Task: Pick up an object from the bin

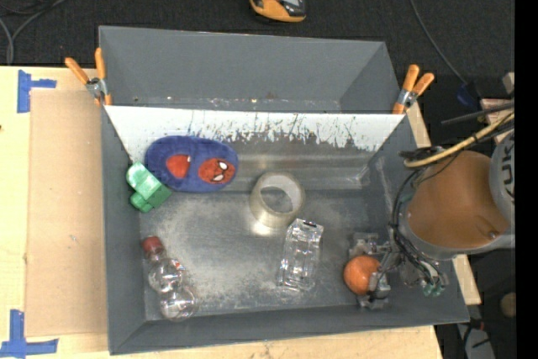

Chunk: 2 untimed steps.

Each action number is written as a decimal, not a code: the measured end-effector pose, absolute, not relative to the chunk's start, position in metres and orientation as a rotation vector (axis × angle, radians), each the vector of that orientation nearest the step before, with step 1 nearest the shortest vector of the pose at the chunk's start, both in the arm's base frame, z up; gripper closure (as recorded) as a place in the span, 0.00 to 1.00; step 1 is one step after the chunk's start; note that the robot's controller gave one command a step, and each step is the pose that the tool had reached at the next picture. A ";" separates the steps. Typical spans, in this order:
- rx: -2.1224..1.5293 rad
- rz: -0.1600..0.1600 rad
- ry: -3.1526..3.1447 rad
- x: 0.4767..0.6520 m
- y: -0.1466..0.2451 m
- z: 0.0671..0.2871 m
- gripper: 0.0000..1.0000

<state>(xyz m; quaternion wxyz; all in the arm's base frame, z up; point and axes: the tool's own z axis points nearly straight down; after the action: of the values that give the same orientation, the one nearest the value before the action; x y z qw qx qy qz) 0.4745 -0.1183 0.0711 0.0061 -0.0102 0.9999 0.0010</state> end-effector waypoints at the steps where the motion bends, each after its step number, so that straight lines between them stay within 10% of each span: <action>1: -0.033 0.003 3.129 0.474 -0.118 0.071 1.00; 2: -0.034 0.009 3.144 0.471 -0.117 0.099 1.00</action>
Offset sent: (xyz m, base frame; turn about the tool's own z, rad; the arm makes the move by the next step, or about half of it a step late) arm -0.0002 0.0001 0.0959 -0.0004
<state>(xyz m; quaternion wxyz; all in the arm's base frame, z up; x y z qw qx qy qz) 0.4706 -0.1167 0.0993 -0.0013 -0.0109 0.9999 0.0029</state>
